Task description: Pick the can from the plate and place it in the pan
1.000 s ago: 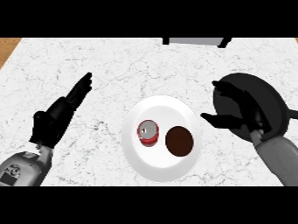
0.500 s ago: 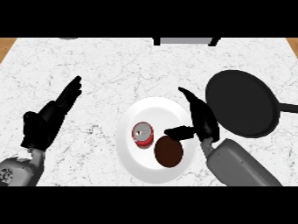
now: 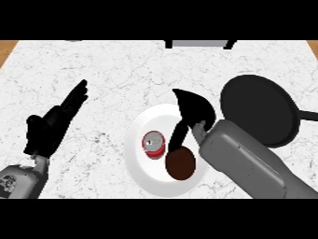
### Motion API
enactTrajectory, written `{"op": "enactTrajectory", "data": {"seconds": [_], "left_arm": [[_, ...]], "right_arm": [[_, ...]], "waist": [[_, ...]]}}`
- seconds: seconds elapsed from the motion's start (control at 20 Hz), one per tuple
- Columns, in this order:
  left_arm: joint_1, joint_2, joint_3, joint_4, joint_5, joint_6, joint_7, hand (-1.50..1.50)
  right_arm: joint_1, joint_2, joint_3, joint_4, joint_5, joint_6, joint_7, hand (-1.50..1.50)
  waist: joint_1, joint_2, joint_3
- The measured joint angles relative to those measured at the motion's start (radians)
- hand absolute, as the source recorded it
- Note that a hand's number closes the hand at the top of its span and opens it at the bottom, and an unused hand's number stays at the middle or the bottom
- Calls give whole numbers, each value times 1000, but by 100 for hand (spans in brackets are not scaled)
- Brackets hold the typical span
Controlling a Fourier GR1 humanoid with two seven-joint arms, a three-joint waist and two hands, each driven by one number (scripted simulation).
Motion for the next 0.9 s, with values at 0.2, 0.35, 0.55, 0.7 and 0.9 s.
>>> {"op": "enactTrajectory", "data": {"seconds": [0.2, 0.35, 0.55, 0.7, 0.9], "left_arm": [[-19, 2, 12, 9, 5, -11, 6, 0], [-18, -4, 7, 5, -3, -11, 5, 0], [-9, -12, 4, 3, -15, -9, 1, 0], [-7, -21, 2, -5, -24, -5, 11, 0], [7, -21, 11, -17, -20, -13, 13, 0]], "right_arm": [[-91, 64, -18, 80, -114, 141, 63, -150], [-144, 126, -30, 149, -188, 180, 95, -150], [-204, 179, -25, 240, -243, 214, 111, -150], [-239, 198, -6, 285, -261, 229, 119, -150], [-263, 208, 27, 327, -274, 237, 127, -150]], "waist": [[7, 2, 0], [9, 2, 1], [7, 1, 1], [3, 0, 1], [0, -2, 2]]}}
